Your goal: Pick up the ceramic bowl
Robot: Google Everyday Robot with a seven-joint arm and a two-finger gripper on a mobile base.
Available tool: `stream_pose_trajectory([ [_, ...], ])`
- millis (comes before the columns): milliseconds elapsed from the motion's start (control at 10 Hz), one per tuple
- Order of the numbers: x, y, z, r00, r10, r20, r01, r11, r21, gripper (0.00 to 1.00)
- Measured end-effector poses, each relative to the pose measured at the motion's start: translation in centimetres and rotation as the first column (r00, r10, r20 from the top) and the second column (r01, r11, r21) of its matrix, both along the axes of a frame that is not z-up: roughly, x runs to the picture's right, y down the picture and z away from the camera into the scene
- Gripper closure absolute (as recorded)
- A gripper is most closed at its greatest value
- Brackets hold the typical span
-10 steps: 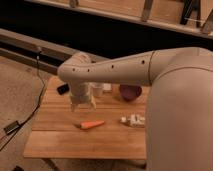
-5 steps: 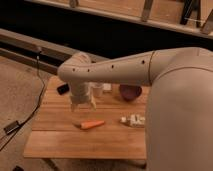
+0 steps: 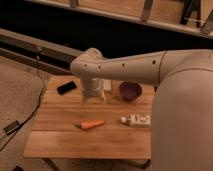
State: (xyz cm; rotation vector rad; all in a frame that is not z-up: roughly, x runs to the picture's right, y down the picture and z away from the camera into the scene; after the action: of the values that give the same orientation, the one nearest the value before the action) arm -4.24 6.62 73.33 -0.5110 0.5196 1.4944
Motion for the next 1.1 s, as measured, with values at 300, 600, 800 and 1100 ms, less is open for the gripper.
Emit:
stream_pose_trajectory([
  [300, 3.6, -1.9, 2.5, 0.999, 0.052, -0.016, -0.051, 0.998, 0.037, 0.35],
  [600, 7.3, -3.8, 4.4, 0.992, 0.115, -0.054, -0.111, 0.9918, 0.063, 0.35],
  [800, 9.3, -4.9, 5.4, 0.988, 0.137, -0.078, -0.131, 0.989, 0.068, 0.35],
  [1100, 11.3, -7.0, 7.0, 0.98, 0.171, -0.098, -0.166, 0.9841, 0.063, 0.35],
])
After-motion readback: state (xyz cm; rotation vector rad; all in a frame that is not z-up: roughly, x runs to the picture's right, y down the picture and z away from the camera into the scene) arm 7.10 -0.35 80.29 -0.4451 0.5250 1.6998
